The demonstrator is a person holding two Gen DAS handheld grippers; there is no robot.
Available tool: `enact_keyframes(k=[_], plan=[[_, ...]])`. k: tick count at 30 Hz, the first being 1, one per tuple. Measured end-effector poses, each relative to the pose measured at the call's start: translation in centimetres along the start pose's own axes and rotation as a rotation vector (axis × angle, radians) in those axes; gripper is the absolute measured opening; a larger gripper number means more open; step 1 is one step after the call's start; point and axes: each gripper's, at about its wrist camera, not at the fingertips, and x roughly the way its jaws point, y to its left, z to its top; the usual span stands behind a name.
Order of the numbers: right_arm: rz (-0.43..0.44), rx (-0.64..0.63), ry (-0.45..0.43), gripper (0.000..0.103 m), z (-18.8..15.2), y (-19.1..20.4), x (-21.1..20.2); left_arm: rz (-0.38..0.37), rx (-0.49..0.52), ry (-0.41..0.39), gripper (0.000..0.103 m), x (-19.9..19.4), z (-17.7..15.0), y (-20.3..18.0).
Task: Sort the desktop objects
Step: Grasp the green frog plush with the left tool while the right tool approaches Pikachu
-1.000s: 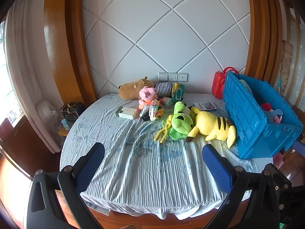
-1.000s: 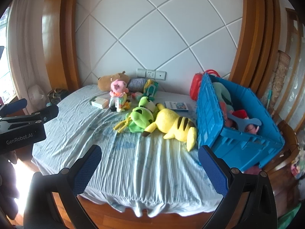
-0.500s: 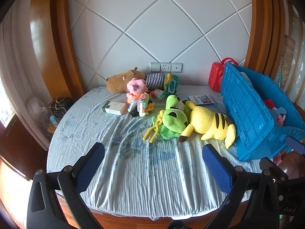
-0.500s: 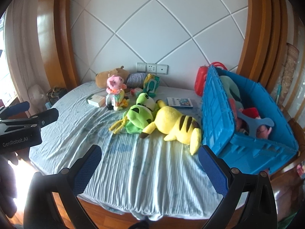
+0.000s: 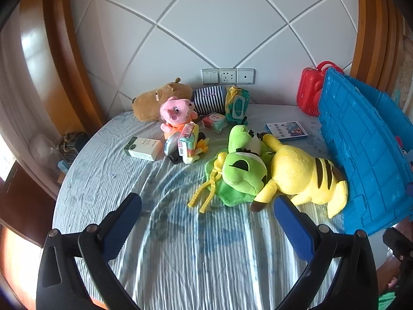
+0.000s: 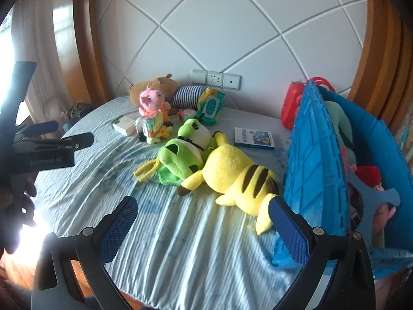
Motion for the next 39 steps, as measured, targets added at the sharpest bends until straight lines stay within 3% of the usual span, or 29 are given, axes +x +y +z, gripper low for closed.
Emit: enact_keyframes(k=[8, 14, 17, 24, 31, 34, 36, 39], plan=[[0.006, 0.001, 0.067, 0.103, 0.0, -1.2, 3.4, -0.062, 0.05, 0.096, 0.103, 9.2, 2.3, -0.3], [-0.044, 0.039, 0.141, 0.103, -0.1, -1.9, 5.9, -0.21, 0.046, 0.185, 0.103, 18.8, 3.2, -1.4], [-0.056, 0.048, 0.188, 0.103, -0.4, -1.3, 7.5, -0.247, 0.047, 0.223, 0.103, 23.4, 3.7, -2.7], [-0.073, 0.087, 0.274, 0.103, -1.9, -1.1, 10.2, -0.275, 0.067, 0.345, 0.103, 32.5, 3.5, -6.6], [-0.107, 0.149, 0.319, 0.103, -2.5, -1.9, 11.7, -0.309, 0.077, 0.395, 0.103, 35.4, 2.1, -8.6], [-0.104, 0.136, 0.32, 0.103, -2.2, -1.5, 12.0, -0.342, 0.059, 0.399, 0.103, 34.7, 2.8, -8.1], [-0.101, 0.128, 0.316, 0.103, -1.8, -1.2, 12.3, -0.351, 0.07, 0.38, 0.089, 33.8, 3.1, -7.6], [-0.09, 0.111, 0.307, 0.103, -1.1, -0.8, 12.8, -0.337, 0.098, 0.345, 0.081, 31.9, 3.4, -6.7]])
